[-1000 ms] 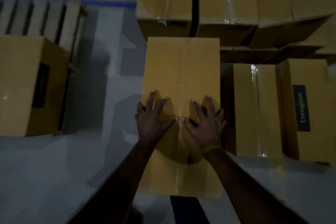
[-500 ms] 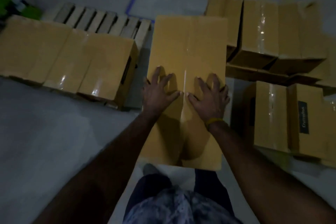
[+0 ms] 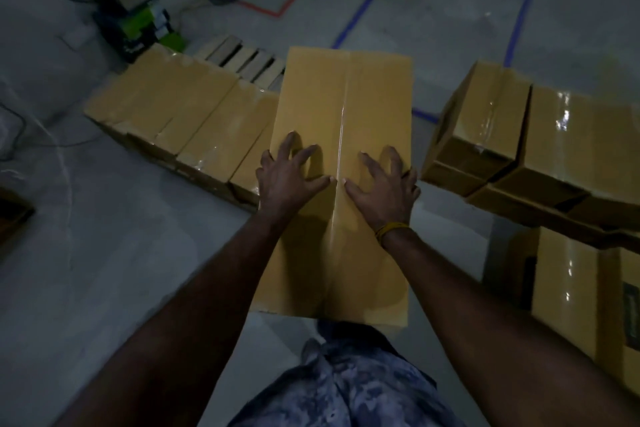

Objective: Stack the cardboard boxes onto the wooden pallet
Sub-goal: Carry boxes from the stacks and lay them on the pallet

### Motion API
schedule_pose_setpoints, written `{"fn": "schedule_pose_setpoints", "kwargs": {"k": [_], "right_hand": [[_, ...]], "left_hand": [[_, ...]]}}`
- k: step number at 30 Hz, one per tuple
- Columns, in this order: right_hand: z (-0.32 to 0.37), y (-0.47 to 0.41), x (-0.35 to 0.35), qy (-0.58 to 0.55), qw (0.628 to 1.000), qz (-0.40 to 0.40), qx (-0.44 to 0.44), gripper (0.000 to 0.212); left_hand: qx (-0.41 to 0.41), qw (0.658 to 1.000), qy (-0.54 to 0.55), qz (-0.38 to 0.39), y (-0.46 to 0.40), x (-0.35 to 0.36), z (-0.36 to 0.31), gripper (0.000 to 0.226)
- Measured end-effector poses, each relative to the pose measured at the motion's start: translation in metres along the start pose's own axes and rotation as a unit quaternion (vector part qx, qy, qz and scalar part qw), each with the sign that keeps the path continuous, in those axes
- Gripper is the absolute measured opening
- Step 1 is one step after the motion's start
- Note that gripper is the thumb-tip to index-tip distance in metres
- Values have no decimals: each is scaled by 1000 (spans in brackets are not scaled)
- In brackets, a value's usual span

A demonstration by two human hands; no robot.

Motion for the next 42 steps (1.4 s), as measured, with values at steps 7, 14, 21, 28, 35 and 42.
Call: {"fn": "schedule_pose_setpoints", "kwargs": {"k": [7,14,21,28,35,42], "right_hand": [[86,-51,35,-11,999,25,-35,68],[182,-109,58,-30,996,43,-66,69],[283,-146,83,-40,993,49,-97,69],[403,-166,122,-25,995,42,-91,69],[528,-174,158,-34,997,26,-58,68],[627,-193,177,-61,998,13,-25,66]], "left_hand": [[-47,999,7,3,-52,-44,74,84],[-85,996,-7,0,-111,-100,145,84],[-100,994,0,-33,-149,-162,222,83],[-102,994,2,-41,-191,-224,323,81],[-67,997,-6,-22,-236,-298,424,79],[-33,999,-28,-17,-289,-358,499,80]]}}
Point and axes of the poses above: each hand's wrist, its own y-axis away from the middle knuckle, its own x-axis out of the palm, z = x × y, the point moved 5 cm from there along -y, towards the middle knuckle, and after that the axes turned 5 degrees about y, right-handed, at the moved point
